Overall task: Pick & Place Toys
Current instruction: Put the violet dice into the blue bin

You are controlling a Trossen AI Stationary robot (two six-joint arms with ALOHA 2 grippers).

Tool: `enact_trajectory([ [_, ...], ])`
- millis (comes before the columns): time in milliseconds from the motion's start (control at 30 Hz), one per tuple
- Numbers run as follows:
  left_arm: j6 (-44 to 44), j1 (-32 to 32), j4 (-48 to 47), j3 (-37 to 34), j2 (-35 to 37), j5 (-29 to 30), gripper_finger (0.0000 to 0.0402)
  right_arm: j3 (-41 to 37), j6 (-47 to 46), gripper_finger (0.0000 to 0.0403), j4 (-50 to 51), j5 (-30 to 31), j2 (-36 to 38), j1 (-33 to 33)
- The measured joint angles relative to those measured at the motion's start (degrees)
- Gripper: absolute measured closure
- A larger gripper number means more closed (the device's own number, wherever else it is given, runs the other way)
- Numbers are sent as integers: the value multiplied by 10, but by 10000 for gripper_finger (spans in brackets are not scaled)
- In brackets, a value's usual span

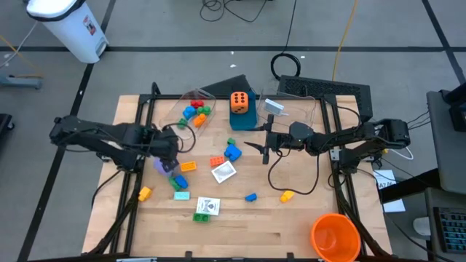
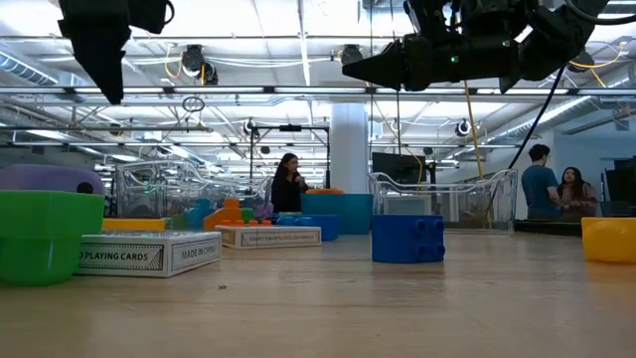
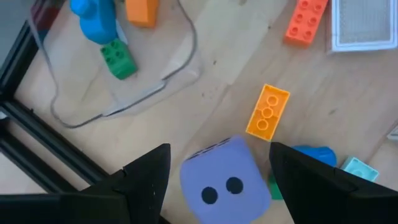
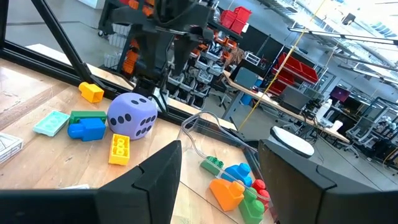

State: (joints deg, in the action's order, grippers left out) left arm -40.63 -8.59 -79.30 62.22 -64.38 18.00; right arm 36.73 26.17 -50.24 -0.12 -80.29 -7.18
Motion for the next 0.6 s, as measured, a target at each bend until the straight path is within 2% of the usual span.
enact_trajectory([
  [167, 11, 17, 5, -28, 38, -5, 128, 0, 0, 195, 0, 0, 0, 0],
  [400, 36, 38, 46, -113, 58, -61, 128, 0, 0, 195, 0, 0, 0, 0],
  [600, 40, 46, 51, -125, 59, -62, 128, 0, 0, 195, 0, 0, 0, 0],
])
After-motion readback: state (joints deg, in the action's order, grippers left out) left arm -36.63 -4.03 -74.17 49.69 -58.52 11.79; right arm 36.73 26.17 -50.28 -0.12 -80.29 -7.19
